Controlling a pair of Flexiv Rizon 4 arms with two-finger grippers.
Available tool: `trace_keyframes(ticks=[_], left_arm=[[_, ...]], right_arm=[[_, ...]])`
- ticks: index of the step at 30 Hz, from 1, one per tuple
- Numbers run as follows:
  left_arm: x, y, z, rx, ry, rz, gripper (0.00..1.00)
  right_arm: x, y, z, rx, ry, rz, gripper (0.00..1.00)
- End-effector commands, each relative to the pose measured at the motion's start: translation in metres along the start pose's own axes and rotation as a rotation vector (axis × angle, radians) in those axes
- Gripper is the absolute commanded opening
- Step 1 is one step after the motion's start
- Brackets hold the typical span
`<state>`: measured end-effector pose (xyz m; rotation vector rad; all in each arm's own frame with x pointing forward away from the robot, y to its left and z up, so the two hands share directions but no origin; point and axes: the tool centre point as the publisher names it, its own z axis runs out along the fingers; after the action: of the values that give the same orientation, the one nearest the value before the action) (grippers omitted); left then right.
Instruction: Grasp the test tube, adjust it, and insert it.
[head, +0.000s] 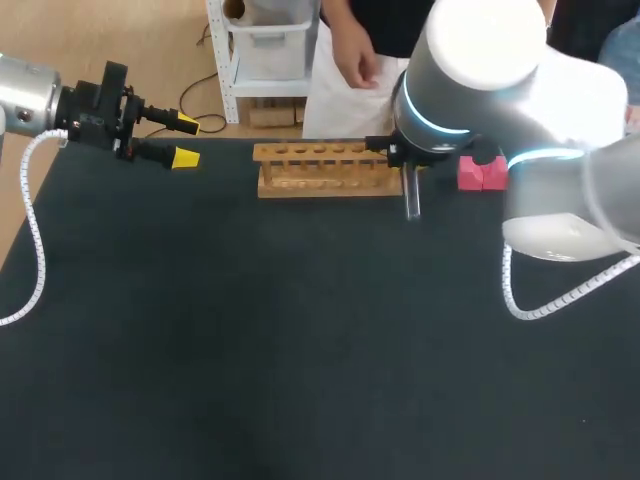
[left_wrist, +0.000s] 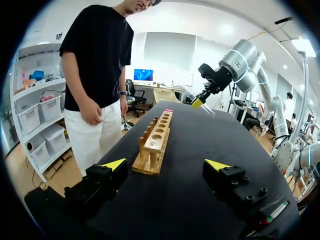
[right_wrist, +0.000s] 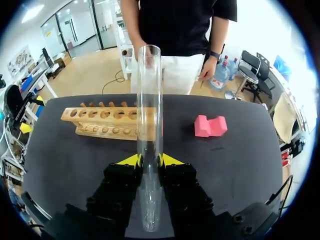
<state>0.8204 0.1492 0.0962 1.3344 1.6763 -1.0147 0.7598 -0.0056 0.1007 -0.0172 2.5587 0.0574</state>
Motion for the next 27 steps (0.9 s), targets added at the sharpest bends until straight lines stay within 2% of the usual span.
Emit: trace_keyframes(ticks=[1, 27], left_arm=[[0.0010, 0.0003, 0.0000, 0.000, -0.002, 0.003, 1.00], [0.0010, 0.0003, 0.0000, 0.000, -0.002, 0.003, 1.00]], right_arm=[[0.0065, -0.0037, -0.0143, 0.005, -0.042, 0.003, 0.00], [0.0050, 0.0015, -0.0148, 0.003, -0.059, -0.003, 0.00]])
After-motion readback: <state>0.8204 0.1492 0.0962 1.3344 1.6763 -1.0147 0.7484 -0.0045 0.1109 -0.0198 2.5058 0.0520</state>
